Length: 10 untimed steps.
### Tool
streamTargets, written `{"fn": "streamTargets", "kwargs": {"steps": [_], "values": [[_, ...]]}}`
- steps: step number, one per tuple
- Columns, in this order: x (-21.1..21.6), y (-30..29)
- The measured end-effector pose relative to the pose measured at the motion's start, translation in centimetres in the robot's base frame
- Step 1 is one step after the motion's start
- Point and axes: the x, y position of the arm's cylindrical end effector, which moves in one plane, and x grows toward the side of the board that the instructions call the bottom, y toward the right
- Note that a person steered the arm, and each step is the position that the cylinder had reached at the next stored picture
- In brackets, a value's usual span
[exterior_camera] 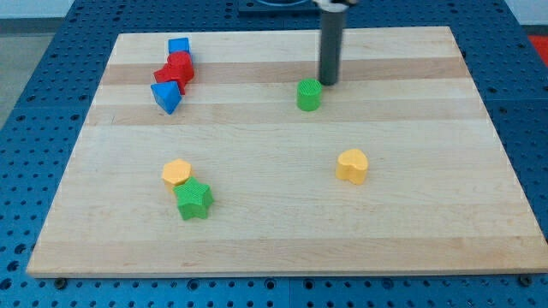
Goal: Move the green circle to the left side of he yellow hexagon
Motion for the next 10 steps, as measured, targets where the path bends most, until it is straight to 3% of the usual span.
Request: {"fn": "streamTargets", "kwargs": {"steps": [1,2,3,5,10], "values": [[-0.5,-0.6],[-2.5,-4.8],[0.1,-7.9],[-0.4,-3.1],[11.3,-3.8]]}}
